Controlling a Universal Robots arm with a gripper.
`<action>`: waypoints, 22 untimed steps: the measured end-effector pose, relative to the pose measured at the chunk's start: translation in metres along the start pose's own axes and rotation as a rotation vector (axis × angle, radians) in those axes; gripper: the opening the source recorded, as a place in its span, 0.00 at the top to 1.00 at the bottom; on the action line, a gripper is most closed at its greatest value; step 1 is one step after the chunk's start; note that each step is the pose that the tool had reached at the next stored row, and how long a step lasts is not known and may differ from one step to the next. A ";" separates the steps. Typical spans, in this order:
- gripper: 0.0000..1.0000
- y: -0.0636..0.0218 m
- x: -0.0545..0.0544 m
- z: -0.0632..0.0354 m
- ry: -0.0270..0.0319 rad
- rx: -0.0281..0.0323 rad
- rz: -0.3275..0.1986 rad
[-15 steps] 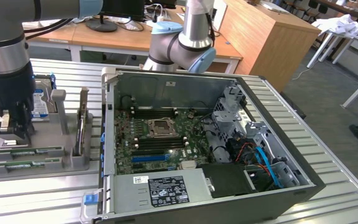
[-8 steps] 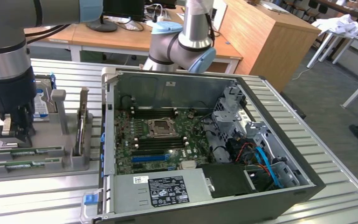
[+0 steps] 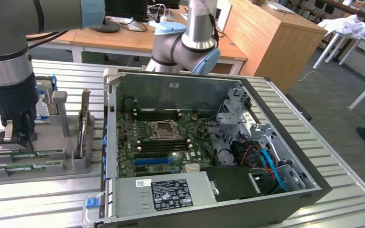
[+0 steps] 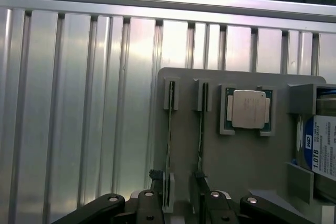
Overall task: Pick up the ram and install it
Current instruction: 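Pick up the ram and move it above insertion slot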
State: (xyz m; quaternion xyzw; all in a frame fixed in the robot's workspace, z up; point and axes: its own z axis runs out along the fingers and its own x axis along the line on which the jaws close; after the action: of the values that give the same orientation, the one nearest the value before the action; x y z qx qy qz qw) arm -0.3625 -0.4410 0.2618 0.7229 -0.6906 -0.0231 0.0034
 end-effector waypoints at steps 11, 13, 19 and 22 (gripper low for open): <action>0.64 -0.0005 0.000 0.0131 0.0000 0.0000 0.000; 0.64 -0.0006 0.000 0.0154 0.0001 0.0000 0.000; 0.64 -0.0008 0.001 0.0220 0.0000 0.0000 0.000; 0.64 -0.0008 0.001 0.0234 0.0000 -0.0001 0.000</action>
State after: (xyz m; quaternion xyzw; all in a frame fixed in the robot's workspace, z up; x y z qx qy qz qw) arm -0.3625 -0.4410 0.2384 0.7228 -0.6906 -0.0231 0.0034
